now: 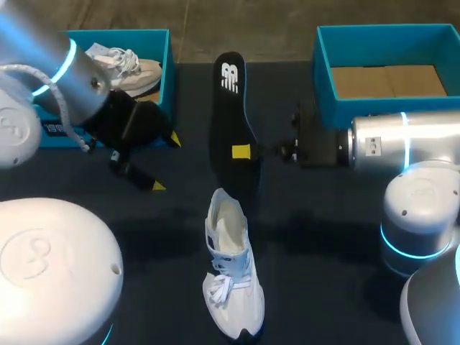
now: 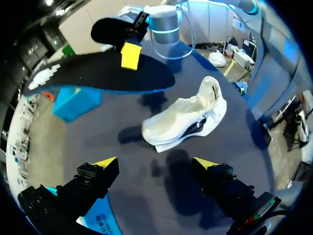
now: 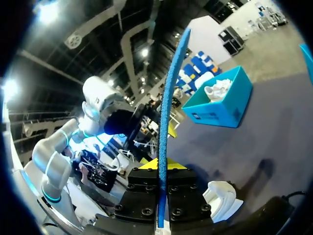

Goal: Take the shoe out of the shoebox, open the shoe tongue, remove and reinsert the insole, then place the shoe into the shoebox

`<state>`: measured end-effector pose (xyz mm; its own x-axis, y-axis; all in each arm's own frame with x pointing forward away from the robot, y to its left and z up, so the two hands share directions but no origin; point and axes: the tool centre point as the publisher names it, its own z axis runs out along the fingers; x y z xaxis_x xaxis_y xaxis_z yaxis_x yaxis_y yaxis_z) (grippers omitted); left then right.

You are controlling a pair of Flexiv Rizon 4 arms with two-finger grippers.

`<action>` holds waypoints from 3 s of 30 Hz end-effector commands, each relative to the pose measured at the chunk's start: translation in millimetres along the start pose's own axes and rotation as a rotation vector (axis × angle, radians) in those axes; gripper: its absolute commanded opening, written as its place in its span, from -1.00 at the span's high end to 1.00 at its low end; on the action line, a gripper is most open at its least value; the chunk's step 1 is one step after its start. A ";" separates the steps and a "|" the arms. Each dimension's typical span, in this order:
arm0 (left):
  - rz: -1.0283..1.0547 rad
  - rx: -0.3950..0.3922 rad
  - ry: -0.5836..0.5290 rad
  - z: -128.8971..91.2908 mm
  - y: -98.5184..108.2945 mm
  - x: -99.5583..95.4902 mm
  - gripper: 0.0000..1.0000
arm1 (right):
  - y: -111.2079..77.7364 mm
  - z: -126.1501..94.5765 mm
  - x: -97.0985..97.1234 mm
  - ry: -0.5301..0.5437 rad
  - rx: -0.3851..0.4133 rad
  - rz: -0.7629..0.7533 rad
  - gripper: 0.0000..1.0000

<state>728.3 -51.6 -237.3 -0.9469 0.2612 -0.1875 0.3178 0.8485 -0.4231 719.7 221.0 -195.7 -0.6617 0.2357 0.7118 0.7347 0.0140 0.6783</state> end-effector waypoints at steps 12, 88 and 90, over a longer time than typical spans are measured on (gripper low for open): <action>-0.001 -0.064 0.040 2.7 -5.0 -9.3 -1.00 | -1.2 0.0 -3.2 0.013 -0.005 0.000 1.00; -0.070 0.067 0.282 108.7 38.7 18.0 -1.00 | -65.9 67.5 -54.2 0.221 -0.092 -0.124 1.00; -0.070 0.067 0.282 108.7 38.7 18.0 -1.00 | -68.3 66.4 -54.1 0.221 -0.093 -0.123 1.00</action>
<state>729.0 -64.4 -353.0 -0.9398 0.3284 0.0941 0.2444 0.8388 -0.4866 718.8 271.7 -290.7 -0.7692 0.0159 0.6388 0.6369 -0.0603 0.7685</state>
